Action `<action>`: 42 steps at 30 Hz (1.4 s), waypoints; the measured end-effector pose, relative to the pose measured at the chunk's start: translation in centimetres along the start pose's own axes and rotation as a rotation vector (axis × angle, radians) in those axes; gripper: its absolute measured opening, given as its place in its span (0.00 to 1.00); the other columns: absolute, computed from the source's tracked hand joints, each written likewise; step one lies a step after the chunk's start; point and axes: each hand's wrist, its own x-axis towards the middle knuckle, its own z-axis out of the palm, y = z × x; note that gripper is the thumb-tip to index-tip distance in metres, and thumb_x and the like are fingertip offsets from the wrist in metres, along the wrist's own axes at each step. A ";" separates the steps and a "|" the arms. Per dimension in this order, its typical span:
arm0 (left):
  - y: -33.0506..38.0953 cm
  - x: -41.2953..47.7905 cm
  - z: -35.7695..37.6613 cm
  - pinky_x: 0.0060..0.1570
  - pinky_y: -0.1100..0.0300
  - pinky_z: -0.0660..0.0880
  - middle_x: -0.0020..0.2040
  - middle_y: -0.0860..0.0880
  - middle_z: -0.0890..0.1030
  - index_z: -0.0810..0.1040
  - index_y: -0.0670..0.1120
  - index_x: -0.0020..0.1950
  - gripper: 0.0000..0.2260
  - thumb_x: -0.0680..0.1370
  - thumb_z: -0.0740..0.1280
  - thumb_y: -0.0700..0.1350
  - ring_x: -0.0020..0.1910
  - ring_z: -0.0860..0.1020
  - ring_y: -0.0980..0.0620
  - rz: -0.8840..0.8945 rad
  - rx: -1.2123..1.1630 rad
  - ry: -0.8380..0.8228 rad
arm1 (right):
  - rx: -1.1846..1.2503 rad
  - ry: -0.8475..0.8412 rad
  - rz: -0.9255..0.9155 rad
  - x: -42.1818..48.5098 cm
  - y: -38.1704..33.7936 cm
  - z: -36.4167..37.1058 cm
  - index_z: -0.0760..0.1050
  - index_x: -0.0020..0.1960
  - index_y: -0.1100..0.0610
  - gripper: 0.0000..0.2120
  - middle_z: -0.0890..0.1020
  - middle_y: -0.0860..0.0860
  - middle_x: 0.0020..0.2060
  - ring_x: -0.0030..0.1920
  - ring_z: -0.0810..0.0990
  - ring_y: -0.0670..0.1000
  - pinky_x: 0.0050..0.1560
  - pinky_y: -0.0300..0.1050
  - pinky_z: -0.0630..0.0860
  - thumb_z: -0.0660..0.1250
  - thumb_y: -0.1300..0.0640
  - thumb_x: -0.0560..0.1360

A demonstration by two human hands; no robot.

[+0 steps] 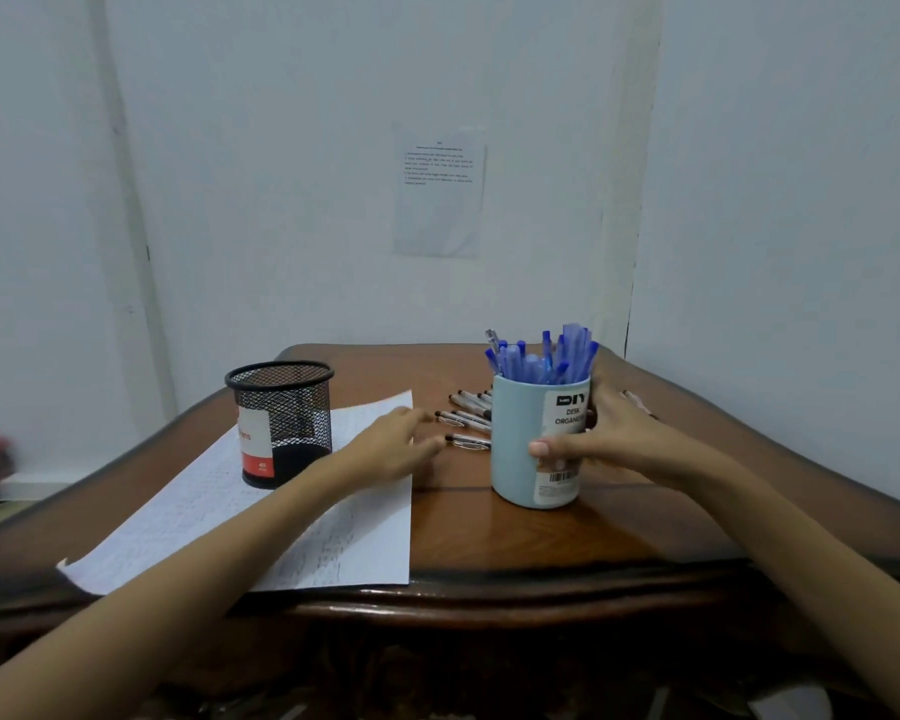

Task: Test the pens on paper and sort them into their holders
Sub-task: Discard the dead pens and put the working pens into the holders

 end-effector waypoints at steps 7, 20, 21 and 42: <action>-0.6 -0.7 1.2 0.68 0.55 0.59 0.73 0.44 0.63 0.61 0.43 0.74 0.23 0.82 0.51 0.53 0.71 0.62 0.48 -0.081 0.144 -0.098 | 0.104 0.097 0.038 -0.1 0.9 0.8 0.62 0.57 0.42 0.30 0.78 0.44 0.49 0.46 0.79 0.42 0.40 0.36 0.77 0.75 0.59 0.65; -0.6 -0.6 1.3 0.68 0.56 0.59 0.74 0.45 0.62 0.60 0.44 0.74 0.22 0.82 0.51 0.53 0.72 0.62 0.48 -0.070 0.141 -0.104 | 0.100 0.208 0.089 -3.8 1.6 -4.3 0.64 0.63 0.45 0.36 0.80 0.46 0.50 0.48 0.80 0.44 0.42 0.38 0.77 0.76 0.64 0.63; -0.6 -0.5 1.3 0.68 0.56 0.59 0.74 0.45 0.62 0.60 0.44 0.74 0.22 0.82 0.51 0.53 0.72 0.62 0.48 -0.070 0.138 -0.101 | 0.096 0.218 0.099 -4.4 2.0 -5.2 0.63 0.65 0.46 0.39 0.80 0.46 0.50 0.47 0.80 0.44 0.40 0.37 0.77 0.77 0.64 0.62; -0.9 -0.2 1.5 0.68 0.57 0.58 0.74 0.45 0.62 0.59 0.45 0.74 0.23 0.82 0.51 0.53 0.72 0.62 0.48 -0.081 0.131 -0.104 | 0.089 0.405 0.150 -7.4 5.0 -10.0 0.61 0.67 0.51 0.40 0.78 0.48 0.51 0.47 0.79 0.45 0.36 0.35 0.78 0.78 0.61 0.61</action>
